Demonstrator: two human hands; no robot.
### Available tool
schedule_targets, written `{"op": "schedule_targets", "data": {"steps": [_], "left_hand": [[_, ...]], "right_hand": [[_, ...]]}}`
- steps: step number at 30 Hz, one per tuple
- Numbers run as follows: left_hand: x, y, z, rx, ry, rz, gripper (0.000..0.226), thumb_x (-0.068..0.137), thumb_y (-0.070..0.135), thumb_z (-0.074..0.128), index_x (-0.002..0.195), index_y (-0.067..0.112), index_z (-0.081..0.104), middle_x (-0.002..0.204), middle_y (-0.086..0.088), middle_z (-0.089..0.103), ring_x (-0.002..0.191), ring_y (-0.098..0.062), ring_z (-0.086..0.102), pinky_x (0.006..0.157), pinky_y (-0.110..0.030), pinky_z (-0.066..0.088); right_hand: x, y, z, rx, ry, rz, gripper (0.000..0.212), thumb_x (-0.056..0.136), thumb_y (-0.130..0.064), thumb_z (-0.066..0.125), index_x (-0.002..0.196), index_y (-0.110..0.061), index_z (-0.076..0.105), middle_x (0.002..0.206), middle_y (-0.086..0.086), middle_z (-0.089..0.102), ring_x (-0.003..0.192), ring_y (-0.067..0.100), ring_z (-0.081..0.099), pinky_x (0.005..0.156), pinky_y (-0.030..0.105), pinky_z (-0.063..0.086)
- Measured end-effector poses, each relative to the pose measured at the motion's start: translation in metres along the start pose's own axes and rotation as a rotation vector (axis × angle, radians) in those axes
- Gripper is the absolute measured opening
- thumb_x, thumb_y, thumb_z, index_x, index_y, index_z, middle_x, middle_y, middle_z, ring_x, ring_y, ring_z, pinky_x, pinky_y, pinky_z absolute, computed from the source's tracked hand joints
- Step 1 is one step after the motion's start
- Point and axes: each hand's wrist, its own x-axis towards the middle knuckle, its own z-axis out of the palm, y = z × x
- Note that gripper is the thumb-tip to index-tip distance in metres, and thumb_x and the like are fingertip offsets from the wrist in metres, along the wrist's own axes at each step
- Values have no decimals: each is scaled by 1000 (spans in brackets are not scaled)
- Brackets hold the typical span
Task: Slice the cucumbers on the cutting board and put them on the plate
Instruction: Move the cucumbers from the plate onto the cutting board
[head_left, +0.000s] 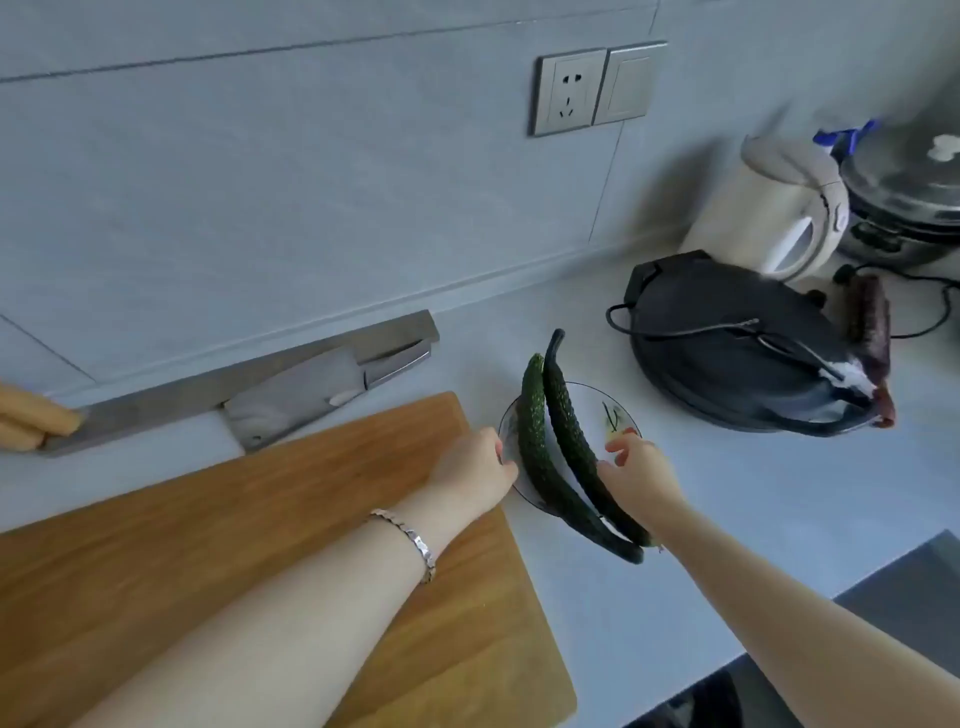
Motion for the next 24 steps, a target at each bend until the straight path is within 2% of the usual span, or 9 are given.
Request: {"op": "schedule_targets", "data": {"steps": [4,8,11,14,18,21,24], "left_hand": [[46,31,31,-143,-9,-162,41,91,31,52,122,3,45,108,-12,61,95,-26,59,69,-28,46],[75,36,50,-28,-13,-279,41,90,36,53,114,4,45,105,-11,61,94,-29,60,68,-31,45],[83,33,61,65,-5,-305,41,89,37,54,114,7,42,97,-7,59,90,-27,60,62,-28,42],[89,34,63,87,26,-301,39,84,38,58,107,9,46,94,-6,61,84,-27,61,59,-29,43],[76,26,42,103,100,-209,28,82,41,55,97,19,44,82,3,58,71,-20,58,52,-26,40],[49,-2,9,97,193,-149,34,84,40,55,109,23,40,86,1,51,69,-20,55,51,-29,40],[13,-52,-28,152,301,-178,47,86,36,56,127,26,35,93,-2,45,62,-20,54,51,-28,45]], "right_hand": [[38,6,0,-71,-123,19,47,94,-30,53,135,-13,40,125,10,51,67,11,48,71,26,42],[63,7,10,-41,-195,48,59,91,-43,56,139,-15,35,97,1,55,70,12,55,69,28,50],[67,10,22,-16,-273,28,62,86,-48,60,134,-18,37,95,-1,62,76,16,64,70,33,57],[71,11,25,-22,-291,7,52,87,-39,60,128,-14,43,98,3,63,80,20,64,71,35,55],[63,1,19,20,-276,-51,28,85,-29,57,108,-14,54,77,2,61,67,21,59,59,32,48],[51,-20,15,8,-296,-149,17,83,-26,58,98,-18,54,78,3,61,65,18,57,56,28,42],[39,-53,28,-89,-364,-290,15,81,-28,61,93,-21,54,87,3,51,60,12,49,50,20,32]]}}
